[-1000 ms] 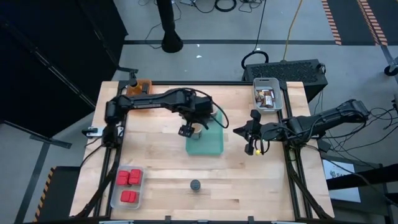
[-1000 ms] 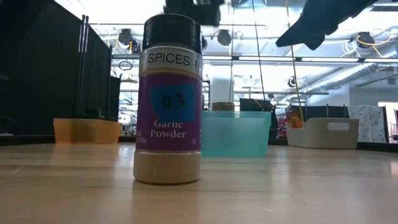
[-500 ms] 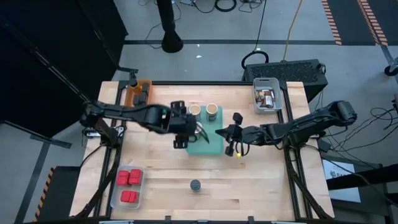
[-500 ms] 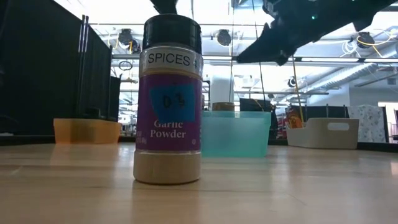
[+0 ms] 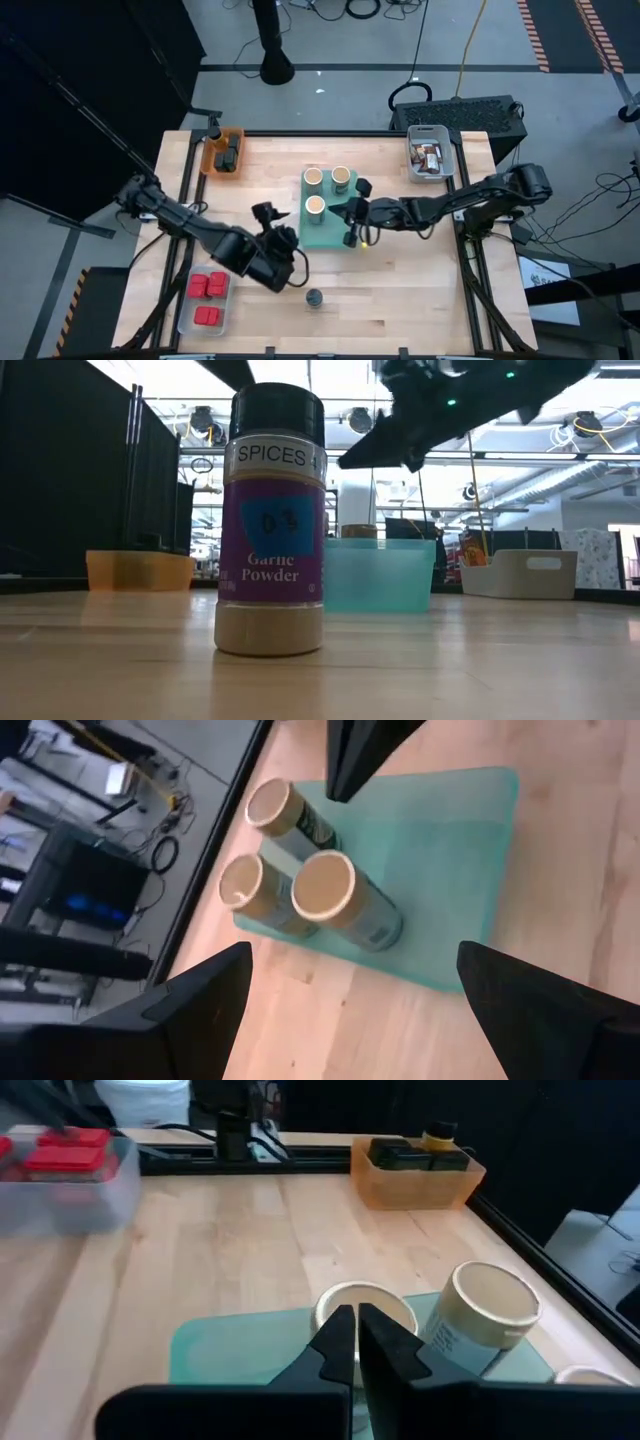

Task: Sort spices by type
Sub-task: Put the brown seasoning bottle into the green bin

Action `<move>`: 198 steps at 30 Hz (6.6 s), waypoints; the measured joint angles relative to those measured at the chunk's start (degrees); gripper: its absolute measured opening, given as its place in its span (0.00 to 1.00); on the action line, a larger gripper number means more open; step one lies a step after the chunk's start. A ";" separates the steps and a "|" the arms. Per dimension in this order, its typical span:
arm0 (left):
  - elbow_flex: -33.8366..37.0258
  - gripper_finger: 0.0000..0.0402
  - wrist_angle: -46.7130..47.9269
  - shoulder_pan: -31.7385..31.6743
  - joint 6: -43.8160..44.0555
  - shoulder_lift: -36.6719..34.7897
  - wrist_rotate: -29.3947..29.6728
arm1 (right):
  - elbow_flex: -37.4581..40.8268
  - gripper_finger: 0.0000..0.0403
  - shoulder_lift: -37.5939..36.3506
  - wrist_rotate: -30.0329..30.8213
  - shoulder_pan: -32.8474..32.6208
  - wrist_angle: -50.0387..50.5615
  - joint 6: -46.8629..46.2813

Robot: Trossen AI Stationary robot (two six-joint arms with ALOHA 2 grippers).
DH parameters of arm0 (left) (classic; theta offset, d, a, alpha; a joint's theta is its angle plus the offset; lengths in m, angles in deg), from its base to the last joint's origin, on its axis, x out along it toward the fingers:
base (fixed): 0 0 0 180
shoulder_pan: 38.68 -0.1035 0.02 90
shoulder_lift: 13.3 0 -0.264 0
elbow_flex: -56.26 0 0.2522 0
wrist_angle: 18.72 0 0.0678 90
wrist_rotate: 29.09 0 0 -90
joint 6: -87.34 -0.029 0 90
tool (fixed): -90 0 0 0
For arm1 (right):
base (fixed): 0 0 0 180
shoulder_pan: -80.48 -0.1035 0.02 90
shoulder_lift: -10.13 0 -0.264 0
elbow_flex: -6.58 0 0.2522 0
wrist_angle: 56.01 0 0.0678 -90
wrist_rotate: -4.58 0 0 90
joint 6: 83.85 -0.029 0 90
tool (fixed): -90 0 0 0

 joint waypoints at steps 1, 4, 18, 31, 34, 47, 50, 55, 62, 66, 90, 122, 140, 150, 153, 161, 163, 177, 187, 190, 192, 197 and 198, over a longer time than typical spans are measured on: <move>1.00 0.88 0.04 0.78 2.02 0.00 0.75 | -0.79 0.00 0.89 0.00 0.34 0.02 -0.16; 2.90 0.88 1.28 3.38 7.36 0.02 2.25 | -2.72 0.00 2.87 -0.17 1.28 -0.03 -0.53; 5.99 0.88 14.77 13.24 36.50 0.02 15.51 | -8.41 0.00 11.53 -7.19 5.97 1.59 -2.78; 5.99 0.88 17.03 15.53 40.83 0.09 18.12 | -8.62 0.00 12.53 -7.17 7.40 2.51 -3.87; 5.99 0.88 17.03 15.53 40.83 0.09 18.22 | -8.62 0.00 12.60 -6.93 7.40 2.51 -4.08; 5.99 0.88 16.89 15.53 40.88 0.09 18.25 | -8.64 0.00 12.94 -3.83 7.38 3.85 -8.29; 5.99 0.88 16.83 15.53 40.88 0.09 18.25 | -8.64 0.00 12.92 -3.75 7.03 3.74 -8.23; 5.99 0.88 16.78 15.53 40.87 0.09 18.24 | -8.59 0.00 12.06 -2.89 6.70 3.15 -6.72; 5.97 0.88 16.53 15.51 40.83 0.09 18.23 | -8.57 0.00 11.72 -6.01 5.66 1.30 -4.89; 5.97 0.88 15.24 15.01 40.63 0.09 18.18 | -8.57 0.00 12.18 -5.68 5.35 0.70 -4.90; 23.85 0.02 -34.58 -5.50 -7.33 0.22 -2.18 | -5.07 0.00 -11.98 -2.54 4.87 20.88 -3.48; 31.20 0.00 -50.93 -23.54 -20.87 0.22 -15.37 | -1.95 0.00 -11.95 -2.30 4.87 21.02 -5.57; 31.02 0.00 -68.45 -19.04 -33.04 -5.60 -22.23 | -1.56 0.00 -11.34 -1.44 4.87 22.77 -7.71; 31.11 0.00 -65.05 -23.51 -30.53 -3.54 -20.84 | -1.18 0.00 -11.34 -0.96 4.45 23.04 -9.22; 31.09 0.00 -63.66 -23.70 -31.46 -3.54 -21.83 | -1.18 0.00 -11.34 -0.94 4.45 22.99 -9.22; 31.09 0.00 -60.06 -24.02 -31.30 -3.54 -21.90 | -1.18 0.00 -11.34 -0.94 4.45 23.02 -9.22; 31.09 0.00 -60.07 -24.37 -31.26 -3.51 -21.89 | -1.18 0.00 -11.34 -0.94 4.45 23.02 -9.22; 30.91 0.00 -58.94 -24.66 -31.53 -2.27 -22.23 | -1.18 0.00 -11.34 -0.99 4.25 23.15 -8.95; 30.78 0.00 -55.46 -24.75 -34.84 -2.80 -21.93 | -1.18 0.00 -11.34 -1.12 4.23 23.65 -8.71; 29.91 0.00 -51.75 -24.77 -34.83 -3.43 -21.57 | -1.18 0.00 -11.34 -1.14 4.23 23.65 -8.59; 29.62 0.00 -49.64 -24.77 -34.84 -3.99 -20.56 | -1.18 0.00 -11.34 -1.14 4.23 23.67 -8.58; 29.78 0.00 -46.46 -24.74 -34.72 -6.55 -20.47 | -1.21 0.00 -11.36 -1.14 4.23 24.09 -8.54; 29.78 0.00 -46.21 -24.75 -34.70 -6.99 -20.72 | -1.21 0.00 -11.36 -1.14 4.23 24.16 -8.54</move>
